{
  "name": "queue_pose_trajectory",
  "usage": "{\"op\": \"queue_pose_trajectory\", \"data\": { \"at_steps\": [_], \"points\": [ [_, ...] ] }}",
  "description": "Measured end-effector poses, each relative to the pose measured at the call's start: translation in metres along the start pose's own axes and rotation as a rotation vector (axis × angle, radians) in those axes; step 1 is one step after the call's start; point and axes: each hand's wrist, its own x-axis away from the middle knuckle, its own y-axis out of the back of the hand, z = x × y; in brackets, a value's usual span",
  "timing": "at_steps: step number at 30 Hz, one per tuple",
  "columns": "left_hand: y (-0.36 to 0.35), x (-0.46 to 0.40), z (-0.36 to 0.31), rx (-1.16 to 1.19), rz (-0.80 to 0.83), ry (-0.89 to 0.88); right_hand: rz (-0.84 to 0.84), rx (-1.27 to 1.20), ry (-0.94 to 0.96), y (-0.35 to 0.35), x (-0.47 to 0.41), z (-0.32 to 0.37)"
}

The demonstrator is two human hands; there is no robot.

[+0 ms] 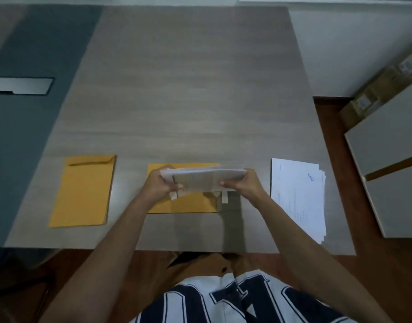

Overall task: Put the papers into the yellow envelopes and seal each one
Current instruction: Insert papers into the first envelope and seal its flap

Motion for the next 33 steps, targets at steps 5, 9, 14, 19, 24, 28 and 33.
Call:
{"op": "queue_pose_trajectory", "data": {
  "at_steps": [5,9,14,19,24,28,33],
  "points": [
    [-0.002,-0.001,0.025,0.079,-0.017,0.072,-0.011,-0.06,0.001,-0.01,0.009,-0.001],
    [-0.016,-0.004,0.032,0.113,-0.148,0.15,-0.052,-0.087,-0.03,-0.015,0.008,-0.005],
    [-0.025,-0.003,0.023,0.102,-0.178,0.133,-0.053,-0.111,-0.049,-0.019,0.006,-0.003],
    [-0.022,-0.008,0.017,0.076,-0.187,0.074,-0.063,-0.098,-0.028,-0.019,0.009,0.006],
    [-0.019,-0.01,0.023,0.057,-0.195,0.136,-0.093,-0.056,-0.03,-0.019,0.012,0.0],
    [-0.023,-0.01,0.022,0.071,-0.185,0.107,-0.101,-0.025,-0.039,-0.02,0.011,-0.004],
    [-0.026,-0.016,0.018,0.098,-0.196,0.095,-0.132,0.005,-0.088,-0.016,0.003,-0.004]
  ]
}}
